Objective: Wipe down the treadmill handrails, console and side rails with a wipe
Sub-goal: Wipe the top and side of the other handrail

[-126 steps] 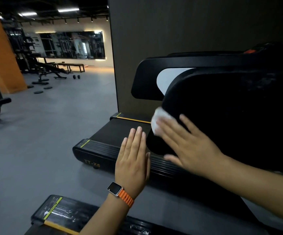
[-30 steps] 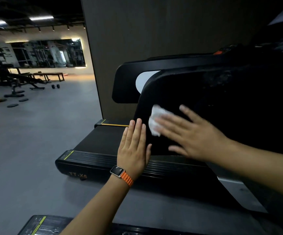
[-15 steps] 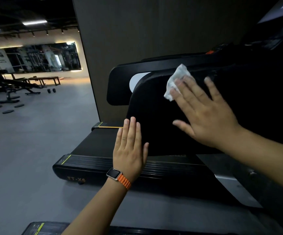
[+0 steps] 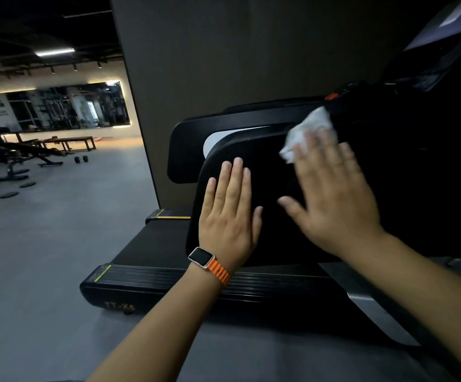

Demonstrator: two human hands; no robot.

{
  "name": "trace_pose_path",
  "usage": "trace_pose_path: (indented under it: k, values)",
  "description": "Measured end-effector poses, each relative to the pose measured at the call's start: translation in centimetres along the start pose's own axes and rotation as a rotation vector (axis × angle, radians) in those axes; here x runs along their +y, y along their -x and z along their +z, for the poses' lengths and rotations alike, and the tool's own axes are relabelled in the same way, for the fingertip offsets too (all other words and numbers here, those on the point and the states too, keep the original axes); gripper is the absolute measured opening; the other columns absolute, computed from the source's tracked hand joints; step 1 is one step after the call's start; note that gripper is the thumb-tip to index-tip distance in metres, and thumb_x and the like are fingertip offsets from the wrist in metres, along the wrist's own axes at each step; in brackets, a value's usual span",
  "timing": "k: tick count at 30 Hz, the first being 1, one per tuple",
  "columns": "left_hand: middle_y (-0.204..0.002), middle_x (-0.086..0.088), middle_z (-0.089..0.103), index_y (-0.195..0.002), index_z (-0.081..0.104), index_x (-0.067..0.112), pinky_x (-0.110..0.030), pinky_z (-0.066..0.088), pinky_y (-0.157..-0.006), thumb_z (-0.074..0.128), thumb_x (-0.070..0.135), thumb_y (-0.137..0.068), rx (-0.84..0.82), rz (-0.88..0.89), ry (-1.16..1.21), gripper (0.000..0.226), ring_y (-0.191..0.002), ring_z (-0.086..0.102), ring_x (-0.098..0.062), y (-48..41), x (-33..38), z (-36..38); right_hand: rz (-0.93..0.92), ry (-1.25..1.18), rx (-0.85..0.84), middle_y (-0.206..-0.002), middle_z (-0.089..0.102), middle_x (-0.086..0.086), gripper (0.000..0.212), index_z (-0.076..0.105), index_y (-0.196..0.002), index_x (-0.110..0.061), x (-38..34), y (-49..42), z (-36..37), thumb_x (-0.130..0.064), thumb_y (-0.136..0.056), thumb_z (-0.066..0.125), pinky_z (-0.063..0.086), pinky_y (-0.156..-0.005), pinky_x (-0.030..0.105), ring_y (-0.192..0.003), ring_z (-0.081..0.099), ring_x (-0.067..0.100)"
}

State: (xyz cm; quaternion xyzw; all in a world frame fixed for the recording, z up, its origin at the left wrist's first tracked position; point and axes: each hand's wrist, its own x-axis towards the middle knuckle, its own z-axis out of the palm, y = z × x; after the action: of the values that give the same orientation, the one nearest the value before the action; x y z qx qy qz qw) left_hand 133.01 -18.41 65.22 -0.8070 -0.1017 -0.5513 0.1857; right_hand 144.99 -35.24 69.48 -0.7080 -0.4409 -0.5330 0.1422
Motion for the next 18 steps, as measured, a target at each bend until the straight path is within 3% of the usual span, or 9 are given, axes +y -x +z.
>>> trace_pose_path:
  k: [4,9,14,18]
  values:
    - [-0.167,-0.019,0.019,-0.157,0.031,-0.002,-0.049,0.014,-0.128,0.041,0.034,-0.106,0.026,0.006,0.004,0.063,-0.157,0.015,-0.032,-0.1,0.0,0.4,-0.099,0.057,0.005,-0.173,0.015,0.014,0.08,0.023,-0.165,-0.008,-0.5,-0.2,0.9,-0.058,-0.105,0.04,0.015,-0.129,0.054,-0.161,0.014,0.032]
    - [-0.167,-0.017,0.02,-0.157,0.031,-0.001,-0.048,0.013,-0.128,0.039,0.033,-0.106,0.052,-0.008,-0.005,0.062,-0.158,0.015,-0.031,0.2,0.2,0.7,0.222,-0.03,0.035,-0.174,0.008,0.013,0.075,0.014,-0.167,-0.008,1.6,0.7,-0.6,-0.051,-0.108,0.035,0.006,-0.13,0.054,-0.162,0.004,0.033]
    - [-0.166,-0.019,0.023,-0.156,0.033,-0.001,-0.049,0.015,-0.127,0.04,0.032,-0.106,0.065,-0.004,0.005,0.061,-0.157,0.019,-0.033,0.3,0.1,0.7,0.04,0.009,-0.013,-0.174,0.015,0.012,0.074,0.023,-0.166,-0.011,-0.8,0.9,0.1,-0.051,-0.106,0.041,0.011,-0.129,0.055,-0.161,0.011,0.033]
    - [-0.166,-0.018,0.024,-0.156,0.033,0.0,-0.048,0.014,-0.128,0.041,0.032,-0.105,0.072,-0.006,0.008,0.061,-0.157,0.018,-0.032,0.3,0.1,0.8,0.335,-0.019,0.014,-0.174,0.013,0.013,0.07,0.03,-0.164,-0.015,1.7,1.7,-2.2,-0.051,-0.105,0.042,0.007,-0.13,0.052,-0.162,0.005,0.033]
